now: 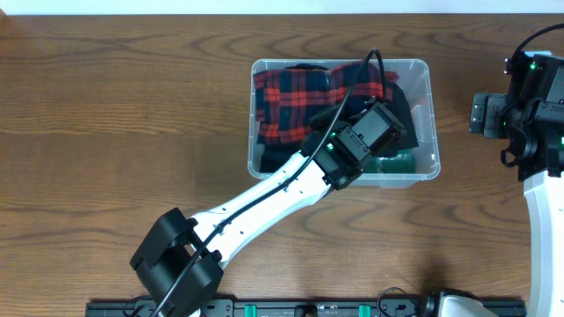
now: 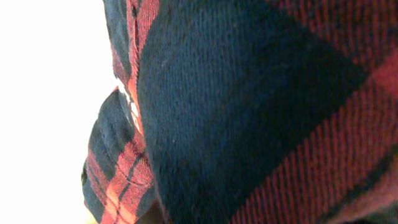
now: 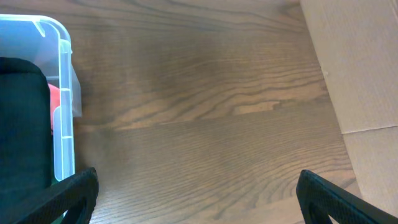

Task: Pack container
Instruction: 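Spread and press the plaid shirt flat in the bin with the left gripper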

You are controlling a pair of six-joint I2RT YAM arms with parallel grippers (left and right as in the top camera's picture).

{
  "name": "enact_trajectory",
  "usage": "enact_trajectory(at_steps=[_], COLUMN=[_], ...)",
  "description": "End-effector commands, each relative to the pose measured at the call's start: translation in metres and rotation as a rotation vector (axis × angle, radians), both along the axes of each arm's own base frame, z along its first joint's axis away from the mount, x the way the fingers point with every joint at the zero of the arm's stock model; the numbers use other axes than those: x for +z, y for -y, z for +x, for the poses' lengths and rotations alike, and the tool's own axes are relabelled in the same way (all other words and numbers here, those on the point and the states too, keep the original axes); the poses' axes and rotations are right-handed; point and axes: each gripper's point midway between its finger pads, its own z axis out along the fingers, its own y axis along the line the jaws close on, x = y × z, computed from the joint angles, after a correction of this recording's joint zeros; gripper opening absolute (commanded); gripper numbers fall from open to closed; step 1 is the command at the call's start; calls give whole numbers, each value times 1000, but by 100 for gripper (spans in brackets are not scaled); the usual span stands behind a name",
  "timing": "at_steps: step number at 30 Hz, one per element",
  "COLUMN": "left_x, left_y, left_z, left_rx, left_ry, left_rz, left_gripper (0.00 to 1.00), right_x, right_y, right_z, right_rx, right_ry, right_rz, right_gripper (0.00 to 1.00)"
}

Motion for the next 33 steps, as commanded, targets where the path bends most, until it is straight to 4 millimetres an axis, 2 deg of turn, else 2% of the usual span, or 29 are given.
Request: enact_trajectory(at_steps=[1,4,10,11,12,13,14,16,18,21,24,25,31,32,33], left_x=[6,0,-12,-15,-19,-20,-20,-19,-17,-16,-7,-2,46,55,62], left_y=[9,18,19,20,20,20,20,20,20,17,15,15,22,22,22], left_z=[-2,-8,-7,-7,-7,-7,-7,-7,-7,-13,-24,-28,-66,-71,-74], left_rx=[30,7,25,26,27,27,27,27,28,36,24,15,-95,-113,-125], left_ry=[-20,-74,-91,-95,-99,-100,-101,-99,-98,-115,-127,-131,-171,-175,-174], left_rz=[-118,-171,-167,-160,-155,-153,-152,-156,-158,-161,-163,-169,-287,-314,-336], left_gripper=[6,6,6,10,29,43,50,73,83,86,90,93,93,85,66], right_x=[5,5,5,5,5,6,5,5,5,5,5,5,5,5,5], right_y=[3,3,3,3,3,3,3,3,3,3,3,3,3,3,3], right_z=[-1,-1,-1,-1,-1,-1,-1,-1,-1,-1,-1,-1,-1,-1,-1], right_rx=[-23,-23,-23,-23,-23,-23,-23,-23,-23,-23,-23,-23,-23,-23,-23], right_ry=[18,18,18,18,18,19,18,18,18,18,18,18,18,18,18], right_rz=[2,2,2,2,2,2,2,2,2,2,2,2,2,2,2], right_gripper=[99,99,99,99,99,99,99,99,99,99,99,99,99,99,99])
